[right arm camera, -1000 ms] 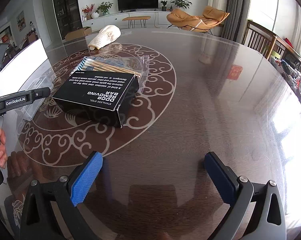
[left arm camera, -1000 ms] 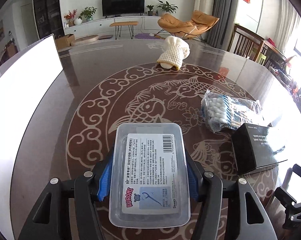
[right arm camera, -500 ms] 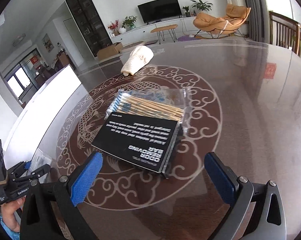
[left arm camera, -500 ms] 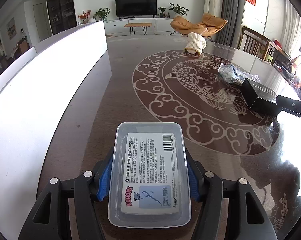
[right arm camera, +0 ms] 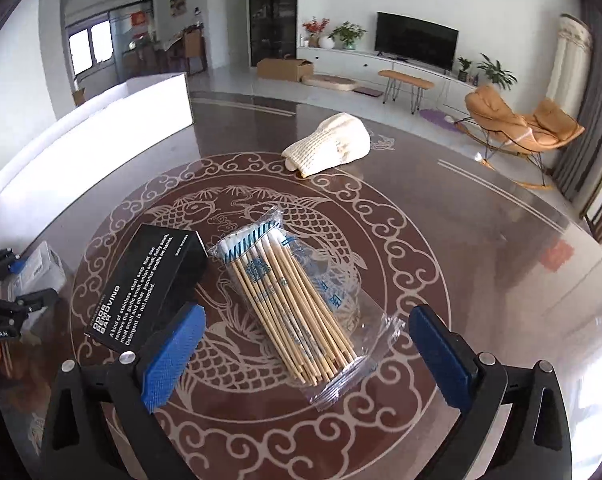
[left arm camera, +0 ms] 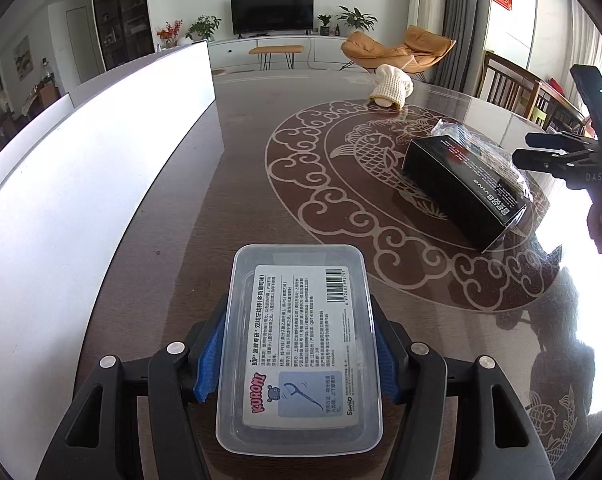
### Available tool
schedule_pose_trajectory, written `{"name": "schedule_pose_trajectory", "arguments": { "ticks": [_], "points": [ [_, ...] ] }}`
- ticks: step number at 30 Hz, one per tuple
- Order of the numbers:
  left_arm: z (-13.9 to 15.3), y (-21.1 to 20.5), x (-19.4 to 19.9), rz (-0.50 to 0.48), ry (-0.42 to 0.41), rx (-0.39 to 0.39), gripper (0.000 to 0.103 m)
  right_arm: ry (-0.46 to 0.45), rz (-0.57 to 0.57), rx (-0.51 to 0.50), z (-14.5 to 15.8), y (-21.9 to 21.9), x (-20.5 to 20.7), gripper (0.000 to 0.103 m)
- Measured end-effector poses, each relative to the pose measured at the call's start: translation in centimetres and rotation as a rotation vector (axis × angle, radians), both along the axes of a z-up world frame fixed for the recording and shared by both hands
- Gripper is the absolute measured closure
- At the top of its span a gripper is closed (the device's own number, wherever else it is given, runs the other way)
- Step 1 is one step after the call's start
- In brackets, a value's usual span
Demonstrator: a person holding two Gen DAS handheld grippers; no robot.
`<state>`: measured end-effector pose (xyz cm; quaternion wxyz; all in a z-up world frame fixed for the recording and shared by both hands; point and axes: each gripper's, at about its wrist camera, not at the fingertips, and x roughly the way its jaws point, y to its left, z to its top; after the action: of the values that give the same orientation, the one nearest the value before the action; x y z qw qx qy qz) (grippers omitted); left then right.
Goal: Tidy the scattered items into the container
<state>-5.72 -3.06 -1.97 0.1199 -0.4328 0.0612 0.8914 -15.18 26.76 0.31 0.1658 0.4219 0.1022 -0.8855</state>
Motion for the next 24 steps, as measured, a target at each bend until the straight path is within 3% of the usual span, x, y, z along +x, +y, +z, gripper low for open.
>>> {"name": "schedule_pose_trajectory", "arguments": {
  "ticks": [7, 8, 10, 12, 15, 18, 21, 23, 24],
  "points": [
    [0.0, 0.0, 0.0, 0.0, 0.0, 0.001, 0.041, -0.031, 0.181, 0.131, -2.3, -4.2, -5.0, 0.004],
    [0.0, 0.0, 0.0, 0.0, -0.001, 0.002, 0.041, -0.06, 0.186, 0.15, -2.9, -4.4, -5.4, 0.011],
    [0.0, 0.0, 0.0, -0.001, -0.001, 0.002, 0.041, -0.123, 0.163, 0.092, -3.2, -3.6, -5.8, 0.056],
    [0.0, 0.0, 0.0, -0.001, -0.001, 0.002, 0.041, -0.125, 0.091, 0.08, -3.1, -2.2, -5.0, 0.065],
    [0.0, 0.0, 0.0, -0.001, -0.001, 0.002, 0.041, -0.117, -0.044, 0.036, -3.2, 0.6, -1.2, 0.065],
    [0.0, 0.0, 0.0, -0.003, -0.001, 0.002, 0.041, -0.142, -0.213, -0.049, -2.9, 2.9, 5.3, 0.065],
    [0.1, 0.1, 0.0, -0.009, -0.002, 0.003, 0.041, -0.135, -0.246, -0.1, -2.5, 2.5, 11.4, 0.063],
    [0.1, 0.1, 0.0, -0.011, -0.003, 0.004, 0.037, -0.084, -0.264, -0.071, -2.7, 2.1, 13.1, 0.049],
    [0.0, 0.2, 0.0, -0.019, -0.007, 0.001, 0.032, -0.069, -0.272, -0.047, -3.0, 2.1, 13.3, 0.021]
  ]
}}
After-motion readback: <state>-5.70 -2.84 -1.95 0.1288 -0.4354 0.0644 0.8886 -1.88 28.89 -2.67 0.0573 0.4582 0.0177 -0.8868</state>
